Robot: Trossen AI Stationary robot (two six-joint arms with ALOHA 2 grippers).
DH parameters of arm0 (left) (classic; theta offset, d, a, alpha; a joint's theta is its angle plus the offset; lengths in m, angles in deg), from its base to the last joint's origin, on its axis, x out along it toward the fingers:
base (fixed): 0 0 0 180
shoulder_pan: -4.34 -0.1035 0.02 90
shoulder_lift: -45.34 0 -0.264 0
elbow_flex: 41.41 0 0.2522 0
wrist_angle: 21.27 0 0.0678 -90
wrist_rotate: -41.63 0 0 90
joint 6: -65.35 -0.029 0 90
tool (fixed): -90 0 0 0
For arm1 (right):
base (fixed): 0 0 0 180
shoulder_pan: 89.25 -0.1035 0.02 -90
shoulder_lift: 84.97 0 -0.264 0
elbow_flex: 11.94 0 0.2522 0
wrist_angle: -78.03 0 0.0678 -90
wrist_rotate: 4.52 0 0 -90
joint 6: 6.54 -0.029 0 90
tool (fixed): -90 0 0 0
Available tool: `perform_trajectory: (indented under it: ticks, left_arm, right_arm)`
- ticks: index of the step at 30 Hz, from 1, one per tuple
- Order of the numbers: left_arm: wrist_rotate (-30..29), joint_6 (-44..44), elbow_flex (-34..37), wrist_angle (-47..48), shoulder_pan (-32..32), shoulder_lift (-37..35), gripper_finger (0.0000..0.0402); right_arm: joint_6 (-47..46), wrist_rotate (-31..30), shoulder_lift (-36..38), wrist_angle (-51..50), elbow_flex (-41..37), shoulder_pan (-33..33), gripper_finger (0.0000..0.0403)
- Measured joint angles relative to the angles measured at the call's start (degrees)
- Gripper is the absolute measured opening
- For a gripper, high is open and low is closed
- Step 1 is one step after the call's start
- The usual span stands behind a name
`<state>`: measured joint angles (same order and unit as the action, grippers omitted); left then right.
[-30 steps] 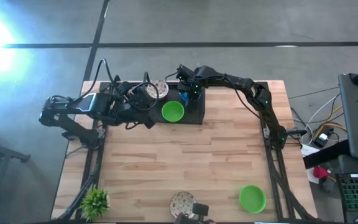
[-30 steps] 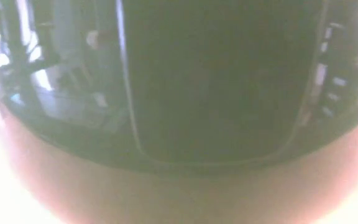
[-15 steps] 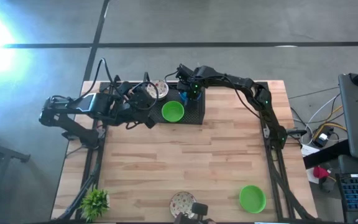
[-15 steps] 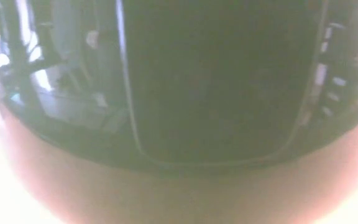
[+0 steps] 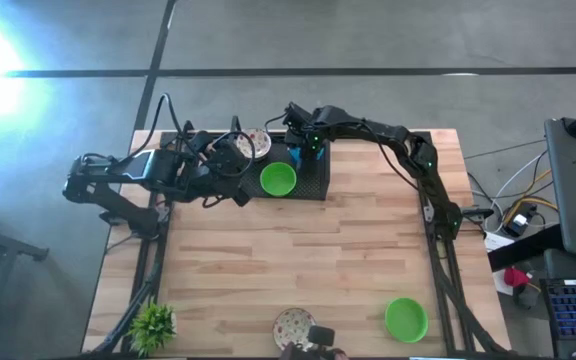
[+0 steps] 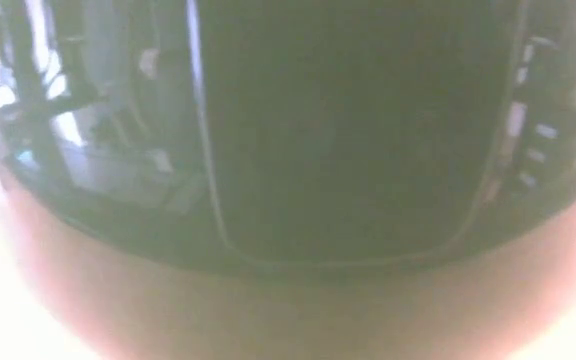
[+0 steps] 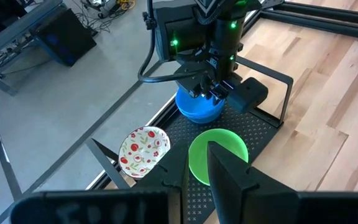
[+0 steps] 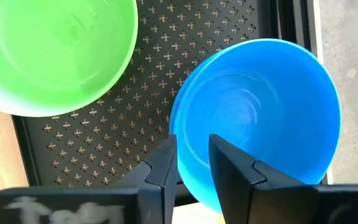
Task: Pick & Place Mini bowls
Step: Stack the blue bowl on top of the blue bowls on the shelf, then stack the white bowl on top of the white bowls on the shelf
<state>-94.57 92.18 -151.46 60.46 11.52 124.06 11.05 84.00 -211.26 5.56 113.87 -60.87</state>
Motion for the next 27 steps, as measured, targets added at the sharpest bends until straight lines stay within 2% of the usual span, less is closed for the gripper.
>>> perform_trajectory:
  ticks: [13, 27]
  left_arm:
    - [0.0, -0.49, 0.0, 0.02, 0.0, 0.0, 0.0053]
    - [0.04, 0.17, 0.0, 0.04, 0.0, 0.0, 0.0053]
  right_arm:
    - [-1.41, -0.02, 0.73, -1.97, 5.66, 0.0, 0.0099]
    - [-4.64, -0.02, 0.73, -6.91, 19.05, -0.1, 0.0046]
